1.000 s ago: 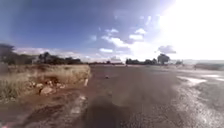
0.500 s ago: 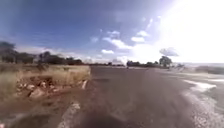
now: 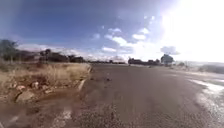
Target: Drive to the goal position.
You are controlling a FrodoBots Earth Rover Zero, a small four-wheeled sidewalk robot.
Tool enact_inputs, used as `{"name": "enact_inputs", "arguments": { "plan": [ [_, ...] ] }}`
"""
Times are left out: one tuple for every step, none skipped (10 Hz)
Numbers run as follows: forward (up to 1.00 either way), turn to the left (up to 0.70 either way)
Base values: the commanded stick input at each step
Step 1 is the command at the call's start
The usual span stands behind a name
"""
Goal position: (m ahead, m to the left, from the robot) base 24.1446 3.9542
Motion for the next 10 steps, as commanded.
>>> {"name": "enact_inputs", "arguments": {
  "plan": [
    [0.7, 0.0],
    [0.7, 0.0],
    [0.7, 0.0],
    [0.7, 0.0],
    [0.7, 0.0],
    [0.7, 0.0],
    [0.7, 0.0],
    [0.7, 0.0],
    [0.7, 0.0],
    [0.7, 0.0]
  ]
}}
